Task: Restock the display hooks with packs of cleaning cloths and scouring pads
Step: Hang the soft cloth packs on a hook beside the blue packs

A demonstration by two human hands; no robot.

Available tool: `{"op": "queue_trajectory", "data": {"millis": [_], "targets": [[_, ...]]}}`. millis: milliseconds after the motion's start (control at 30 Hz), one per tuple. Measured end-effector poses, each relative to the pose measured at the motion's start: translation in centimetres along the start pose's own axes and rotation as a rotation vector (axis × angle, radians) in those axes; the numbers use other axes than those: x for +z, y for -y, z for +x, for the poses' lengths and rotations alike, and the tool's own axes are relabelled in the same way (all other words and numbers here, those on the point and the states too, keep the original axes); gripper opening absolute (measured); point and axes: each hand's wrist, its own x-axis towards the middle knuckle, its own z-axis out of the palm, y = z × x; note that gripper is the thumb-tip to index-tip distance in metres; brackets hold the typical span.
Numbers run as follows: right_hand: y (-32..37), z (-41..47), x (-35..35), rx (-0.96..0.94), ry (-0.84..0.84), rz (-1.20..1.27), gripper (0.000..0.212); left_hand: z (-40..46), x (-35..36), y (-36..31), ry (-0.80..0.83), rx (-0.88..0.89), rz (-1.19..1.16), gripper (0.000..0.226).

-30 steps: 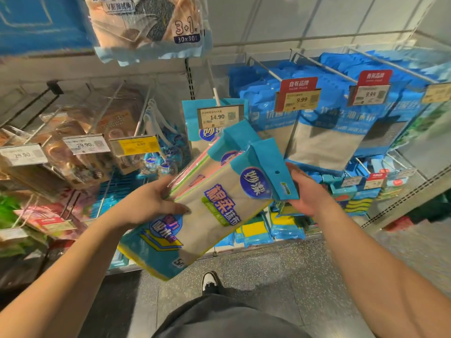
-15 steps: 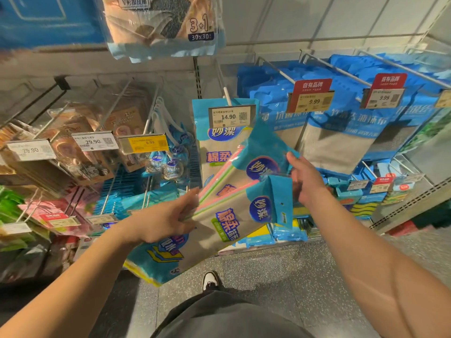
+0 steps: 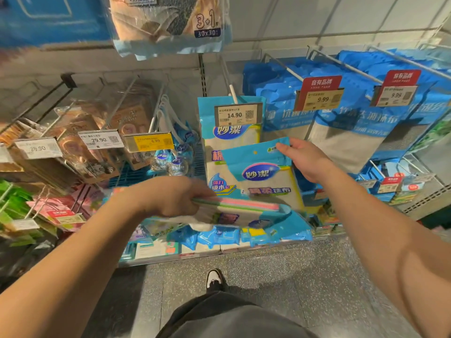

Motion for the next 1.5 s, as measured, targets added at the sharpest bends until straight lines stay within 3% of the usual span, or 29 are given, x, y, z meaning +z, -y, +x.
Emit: {"op": "queue_trajectory", "data": {"millis": [200, 467, 633, 733, 833, 867, 967, 1167, 1233, 1367, 1500], "targets": [[1.9, 1.0, 0.6, -0.028, 0.019, 0.028, 0.015, 2.7, -4.4, -1.6, -0.230, 0.009, 0.253, 0.044], [3.6, 1.6, 1.4, -0.020, 0.098, 0.086, 0.031, 3.3, -5.7, -1.9, -0.211, -0.031, 0.134, 0.055], [3.7, 3.0, 1.3, -0.034, 0.135, 0.155, 0.015, 2.2, -5.1, -1.6, -0.352, 0.023, 0.149, 0.054], [4.7, 2.8, 1.5, -0.079, 0.107, 0.205, 0.060, 1.7, -6.3, -1.2, -0.421, 0.069, 0.120, 0.050], [5.2, 3.5, 1.6, -0.123, 0.103, 0.080, 0.107, 1.6, -7.6, -1.2, -0.420, 0.060, 0.103, 0.049], [5.4, 3.6, 1.5, -0.116, 0.100, 0.012, 0.108, 1.5, -7.9, -1.2, -0.414, 0.052, 0.100, 0.050], [5.9, 3.6, 1.3, -0.109, 0.052, -0.157, 0.065, 1.5, -8.4, -1.3, -0.382, 0.051, 0.089, 0.051], [6.1, 3.6, 1.1, -0.103, 0.059, -0.139, 0.035, 1.6, -8.8, -1.3, -0.366, 0.072, 0.066, 0.056], [6.1, 3.8, 0.8, -0.108, 0.050, -0.144, 0.033, 1.6, -8.9, -1.1, -0.363, 0.076, 0.061, 0.056], [6.9, 4.6, 1.5, -0.116, -0.013, -0.380, 0.035, 1.7, -8.9, -0.4, -0.370, 0.106, 0.049, 0.057], [6.4, 5.3, 1.5, -0.110, -0.033, -0.339, 0.031, 1.7, -8.9, -0.1, -0.370, 0.098, 0.045, 0.055]]}}
